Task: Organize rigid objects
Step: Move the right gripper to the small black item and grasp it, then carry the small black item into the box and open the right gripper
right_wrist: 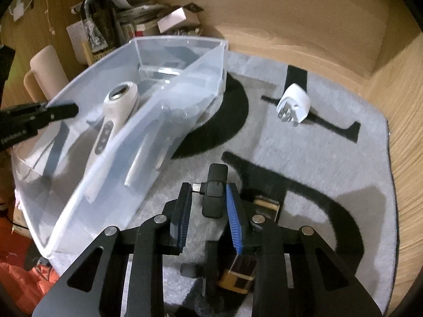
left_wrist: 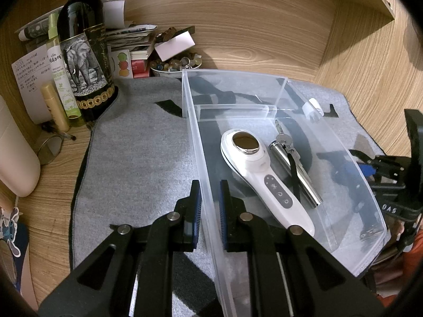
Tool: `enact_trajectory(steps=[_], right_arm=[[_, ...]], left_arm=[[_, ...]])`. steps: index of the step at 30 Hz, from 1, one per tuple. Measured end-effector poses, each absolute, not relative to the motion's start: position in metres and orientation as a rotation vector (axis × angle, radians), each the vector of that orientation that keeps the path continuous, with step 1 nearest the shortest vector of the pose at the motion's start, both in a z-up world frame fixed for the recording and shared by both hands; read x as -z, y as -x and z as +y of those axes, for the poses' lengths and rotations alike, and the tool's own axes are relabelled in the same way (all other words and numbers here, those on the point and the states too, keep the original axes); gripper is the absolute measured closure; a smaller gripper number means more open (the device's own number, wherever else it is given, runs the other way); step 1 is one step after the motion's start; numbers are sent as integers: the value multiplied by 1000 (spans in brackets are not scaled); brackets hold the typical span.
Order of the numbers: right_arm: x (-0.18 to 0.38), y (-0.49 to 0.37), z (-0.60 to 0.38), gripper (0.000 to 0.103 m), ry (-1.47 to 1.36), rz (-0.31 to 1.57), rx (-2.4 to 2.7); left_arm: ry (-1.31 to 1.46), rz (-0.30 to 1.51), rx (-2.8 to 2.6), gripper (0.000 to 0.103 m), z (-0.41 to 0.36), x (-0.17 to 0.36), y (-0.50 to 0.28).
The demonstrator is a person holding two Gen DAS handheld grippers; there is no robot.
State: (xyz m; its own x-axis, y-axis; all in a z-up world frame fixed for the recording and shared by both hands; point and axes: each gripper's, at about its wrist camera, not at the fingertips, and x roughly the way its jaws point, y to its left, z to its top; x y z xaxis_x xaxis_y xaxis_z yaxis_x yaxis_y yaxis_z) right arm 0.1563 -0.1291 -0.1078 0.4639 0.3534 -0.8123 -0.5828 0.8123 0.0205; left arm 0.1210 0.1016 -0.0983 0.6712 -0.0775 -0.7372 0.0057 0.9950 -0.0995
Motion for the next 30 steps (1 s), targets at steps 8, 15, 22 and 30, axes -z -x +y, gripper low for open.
enact_trajectory(steps=[8, 15, 22, 30], right_arm=[[69, -153, -128, 79, 256, 812, -581], [37, -147, -119, 79, 250, 718, -602], [21, -142, -106, 79, 250, 667, -644], [24, -139, -85, 79, 278, 670, -694]], left_arm=[[91, 834, 47, 92, 101, 98, -121], [91, 833, 47, 92, 101, 98, -121], [91, 833, 46, 92, 101, 98, -121], [91, 833, 46, 92, 101, 98, -121]])
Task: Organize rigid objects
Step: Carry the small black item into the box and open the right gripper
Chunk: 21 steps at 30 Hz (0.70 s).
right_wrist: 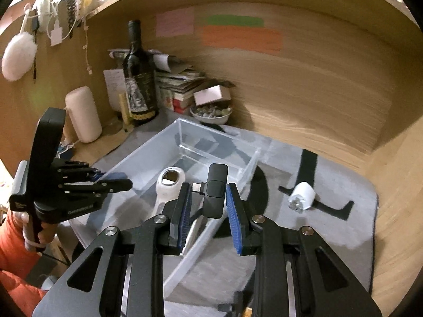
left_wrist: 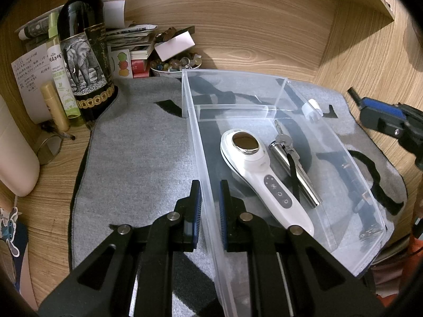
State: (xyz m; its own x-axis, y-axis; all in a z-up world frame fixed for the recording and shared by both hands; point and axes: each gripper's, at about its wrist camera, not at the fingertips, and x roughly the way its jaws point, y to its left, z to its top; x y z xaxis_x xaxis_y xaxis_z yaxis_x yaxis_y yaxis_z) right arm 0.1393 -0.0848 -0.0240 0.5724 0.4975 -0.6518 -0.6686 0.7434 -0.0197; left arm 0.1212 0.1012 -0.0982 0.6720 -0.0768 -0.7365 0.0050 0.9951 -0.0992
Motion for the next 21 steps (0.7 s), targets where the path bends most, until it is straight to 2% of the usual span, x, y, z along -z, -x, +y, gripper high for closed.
enact_trajectory(steps=[21], right_arm=[[66, -146, -44, 79, 381, 804, -753]], left_arm=[[94, 832, 47, 92, 101, 98, -120]])
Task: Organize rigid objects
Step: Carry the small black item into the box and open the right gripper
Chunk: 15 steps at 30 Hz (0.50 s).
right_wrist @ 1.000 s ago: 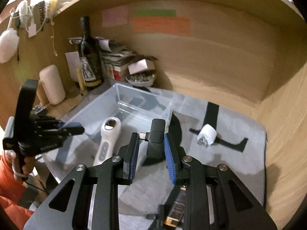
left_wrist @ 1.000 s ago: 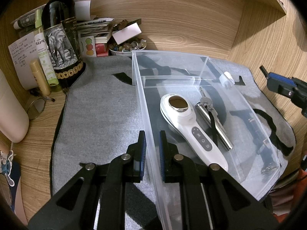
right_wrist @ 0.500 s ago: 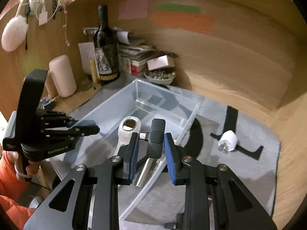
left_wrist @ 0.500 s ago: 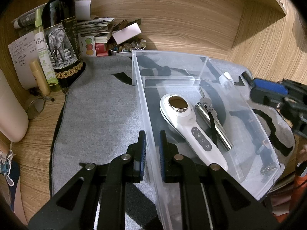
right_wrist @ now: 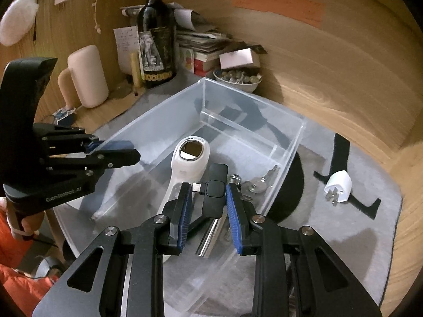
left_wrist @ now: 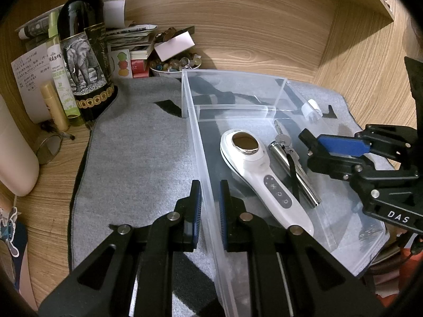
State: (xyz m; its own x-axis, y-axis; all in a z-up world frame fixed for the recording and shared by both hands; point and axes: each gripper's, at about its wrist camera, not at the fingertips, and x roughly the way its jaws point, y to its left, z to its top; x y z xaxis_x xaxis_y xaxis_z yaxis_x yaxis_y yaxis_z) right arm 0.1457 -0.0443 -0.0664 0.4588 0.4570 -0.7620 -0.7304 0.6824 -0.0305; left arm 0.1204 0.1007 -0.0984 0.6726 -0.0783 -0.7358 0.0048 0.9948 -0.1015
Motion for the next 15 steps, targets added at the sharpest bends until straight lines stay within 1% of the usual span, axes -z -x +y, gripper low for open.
enact_trajectory(steps=[5, 9, 15], right_arm=[[67, -146, -44, 78, 382, 808, -752], [64, -145, -46, 75, 374, 797, -746], [48, -143, -57, 75, 343, 756, -725]], left_arm=[[93, 832, 47, 92, 101, 98, -120], [95, 832, 47, 92, 100, 98, -120], [95, 831, 47, 92, 100, 98, -120]])
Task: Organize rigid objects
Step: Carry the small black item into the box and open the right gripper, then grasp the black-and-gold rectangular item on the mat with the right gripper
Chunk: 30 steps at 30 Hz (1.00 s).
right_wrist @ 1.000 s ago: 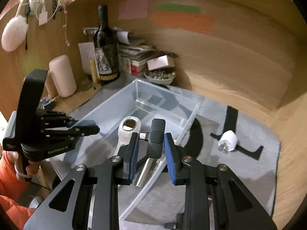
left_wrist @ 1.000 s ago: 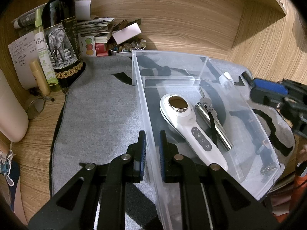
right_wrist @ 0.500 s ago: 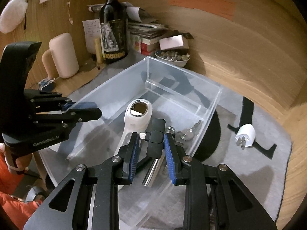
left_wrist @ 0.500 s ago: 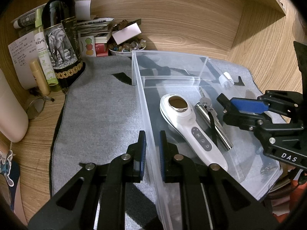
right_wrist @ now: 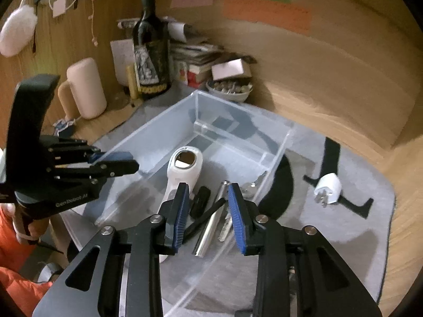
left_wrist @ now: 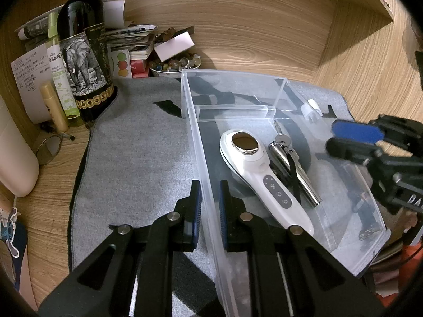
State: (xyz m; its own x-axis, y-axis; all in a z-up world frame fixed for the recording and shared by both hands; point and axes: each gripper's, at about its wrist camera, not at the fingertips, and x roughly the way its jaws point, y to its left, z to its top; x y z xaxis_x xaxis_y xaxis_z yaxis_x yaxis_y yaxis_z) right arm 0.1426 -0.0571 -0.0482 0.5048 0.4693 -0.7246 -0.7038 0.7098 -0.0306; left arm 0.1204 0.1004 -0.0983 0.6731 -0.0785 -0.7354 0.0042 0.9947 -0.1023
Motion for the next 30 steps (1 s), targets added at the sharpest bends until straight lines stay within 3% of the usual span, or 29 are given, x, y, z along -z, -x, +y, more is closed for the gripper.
enact_trajectory(steps=[14, 30], right_arm=[[19, -138, -127, 67, 273, 681, -548], [114, -147, -167, 66, 271, 986, -443]], left_arm=[[94, 831, 47, 92, 101, 98, -120], [93, 831, 47, 92, 100, 98, -120]])
